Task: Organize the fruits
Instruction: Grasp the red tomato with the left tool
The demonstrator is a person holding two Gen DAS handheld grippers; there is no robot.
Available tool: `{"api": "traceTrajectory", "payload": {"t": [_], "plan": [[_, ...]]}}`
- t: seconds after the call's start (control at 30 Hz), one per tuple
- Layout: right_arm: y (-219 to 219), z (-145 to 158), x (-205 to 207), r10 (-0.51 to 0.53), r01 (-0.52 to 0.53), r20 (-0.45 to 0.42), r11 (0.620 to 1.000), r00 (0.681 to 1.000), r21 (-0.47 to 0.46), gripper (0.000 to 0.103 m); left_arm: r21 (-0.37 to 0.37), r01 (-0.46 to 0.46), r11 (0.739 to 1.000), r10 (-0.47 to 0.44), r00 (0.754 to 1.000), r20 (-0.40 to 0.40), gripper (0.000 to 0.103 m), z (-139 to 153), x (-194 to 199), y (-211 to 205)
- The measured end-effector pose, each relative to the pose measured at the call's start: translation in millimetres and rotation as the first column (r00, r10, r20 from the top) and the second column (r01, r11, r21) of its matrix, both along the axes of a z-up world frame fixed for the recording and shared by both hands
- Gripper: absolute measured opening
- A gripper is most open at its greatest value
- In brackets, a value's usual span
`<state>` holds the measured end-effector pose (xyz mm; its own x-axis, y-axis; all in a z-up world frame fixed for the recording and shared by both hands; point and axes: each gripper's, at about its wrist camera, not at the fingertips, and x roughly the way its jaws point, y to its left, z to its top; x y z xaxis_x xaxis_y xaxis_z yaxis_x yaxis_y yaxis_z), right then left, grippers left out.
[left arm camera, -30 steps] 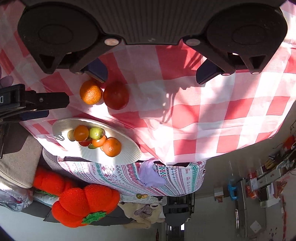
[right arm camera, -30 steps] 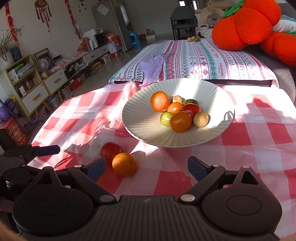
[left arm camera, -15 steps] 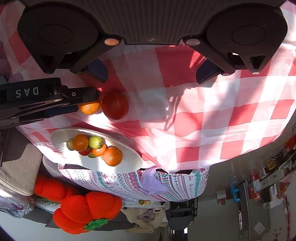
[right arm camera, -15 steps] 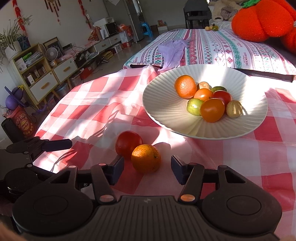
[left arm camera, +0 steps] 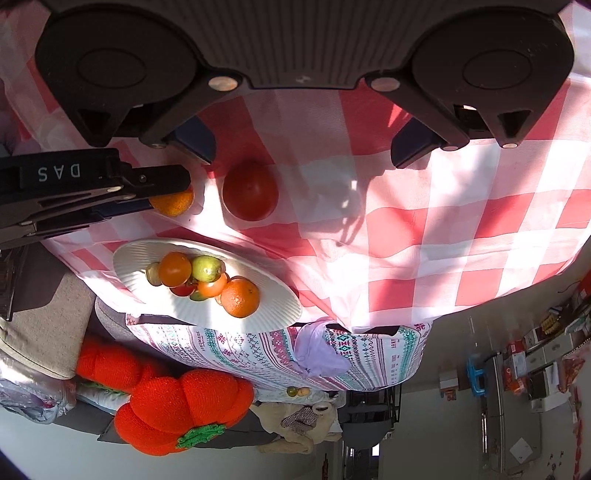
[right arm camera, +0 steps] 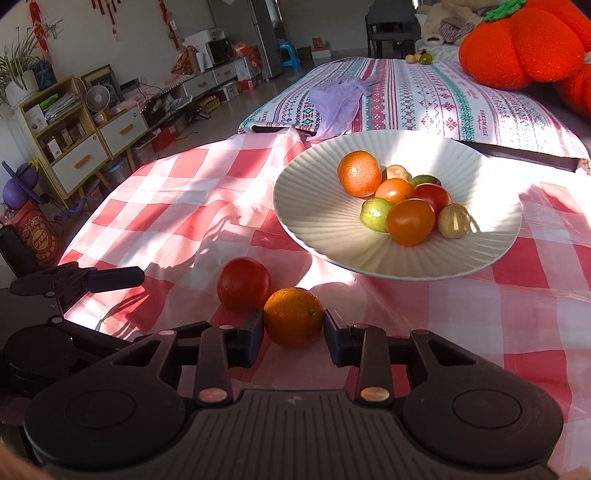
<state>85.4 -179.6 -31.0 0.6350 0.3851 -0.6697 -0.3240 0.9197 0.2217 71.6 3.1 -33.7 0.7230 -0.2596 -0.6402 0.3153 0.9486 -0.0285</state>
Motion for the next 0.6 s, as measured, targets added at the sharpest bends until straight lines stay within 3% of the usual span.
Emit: {"api": "traceTrajectory", "payload": {"t": [0.1, 0.27, 0.6], "plan": [[-11, -1, -2, -0.025, 0.025, -0.007, 1.000, 1.000, -0.010, 0.032, -0.024, 0.041, 0.999, -0.040, 0.999, 0.024, 0.103, -1, 2, -9], [-30, -5, -6, -0.066, 0.066, -0.021, 0.998, 0.998, -0.016, 0.032, -0.020, 0.105, 0.994, -0.105, 0.994, 0.016, 0.087, -6, 6, -26], [-47, -5, -18, -0.065, 0.065, -0.017, 0.998, 0.998, -0.023, 0.032, -0.012, 0.098, 0.995, -0.098, 0.995, 0.030, 0.071, -13, 8, -33]]}}
